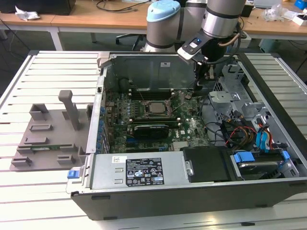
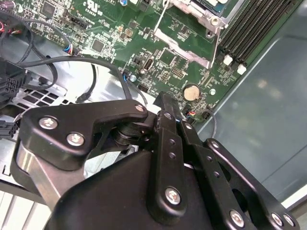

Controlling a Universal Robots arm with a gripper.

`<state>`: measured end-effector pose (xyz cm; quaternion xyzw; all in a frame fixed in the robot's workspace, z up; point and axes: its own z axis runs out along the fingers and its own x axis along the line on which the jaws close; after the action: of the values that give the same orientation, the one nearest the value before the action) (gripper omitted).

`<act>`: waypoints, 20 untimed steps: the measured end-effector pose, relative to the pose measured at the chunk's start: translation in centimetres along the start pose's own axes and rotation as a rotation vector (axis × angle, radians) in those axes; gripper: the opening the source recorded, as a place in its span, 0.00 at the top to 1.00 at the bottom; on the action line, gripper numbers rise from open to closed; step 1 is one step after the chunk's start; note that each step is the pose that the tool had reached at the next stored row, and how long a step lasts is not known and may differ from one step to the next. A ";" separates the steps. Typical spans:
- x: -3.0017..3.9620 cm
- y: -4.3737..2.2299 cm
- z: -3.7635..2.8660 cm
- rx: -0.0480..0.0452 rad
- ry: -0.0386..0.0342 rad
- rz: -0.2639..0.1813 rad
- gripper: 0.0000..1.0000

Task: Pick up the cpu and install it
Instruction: 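Close the cpu cover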

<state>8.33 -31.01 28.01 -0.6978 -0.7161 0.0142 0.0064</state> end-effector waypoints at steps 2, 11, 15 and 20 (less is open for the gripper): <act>0.00 0.00 0.05 0.0000 0.0001 0.000 0.89; 0.01 -0.03 0.95 0.0000 0.0003 0.000 0.89; 0.09 -2.20 3.18 0.0000 0.0000 0.000 0.89; 0.11 -2.86 3.20 0.0000 0.0000 0.000 0.89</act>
<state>5.38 -31.01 24.90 -0.6978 -0.7161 0.0142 0.0064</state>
